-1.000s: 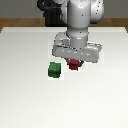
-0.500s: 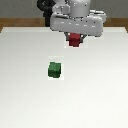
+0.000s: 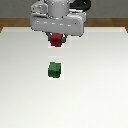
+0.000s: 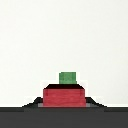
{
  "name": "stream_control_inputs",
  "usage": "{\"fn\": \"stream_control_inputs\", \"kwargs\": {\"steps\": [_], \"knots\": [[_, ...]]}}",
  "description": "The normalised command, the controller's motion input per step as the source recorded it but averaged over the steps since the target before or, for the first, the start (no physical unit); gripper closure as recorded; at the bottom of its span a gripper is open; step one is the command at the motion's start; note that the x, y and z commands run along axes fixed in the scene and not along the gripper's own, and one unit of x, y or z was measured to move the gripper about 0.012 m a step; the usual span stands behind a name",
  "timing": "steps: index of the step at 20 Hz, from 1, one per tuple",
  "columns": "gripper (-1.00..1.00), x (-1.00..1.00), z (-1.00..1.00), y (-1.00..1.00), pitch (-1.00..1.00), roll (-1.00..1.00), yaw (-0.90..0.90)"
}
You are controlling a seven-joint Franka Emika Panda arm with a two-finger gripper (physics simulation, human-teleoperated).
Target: Place the red cube on top of the green cube.
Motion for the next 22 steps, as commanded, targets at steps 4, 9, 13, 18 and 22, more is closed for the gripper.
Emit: {"fn": "stream_control_inputs", "kwargs": {"steps": [4,9,13,18,22], "knots": [[1.00,0.25,0.00,0.00,0.00,0.00,0.00],[1.00,0.00,-0.60,0.00,0.00,0.00,0.00],[1.00,0.00,-0.50,0.00,0.00,0.00,0.00],[-1.00,0.00,0.00,0.00,0.00,0.00,0.00],[-1.00,0.00,0.00,0.00,0.00,0.00,0.00]]}}
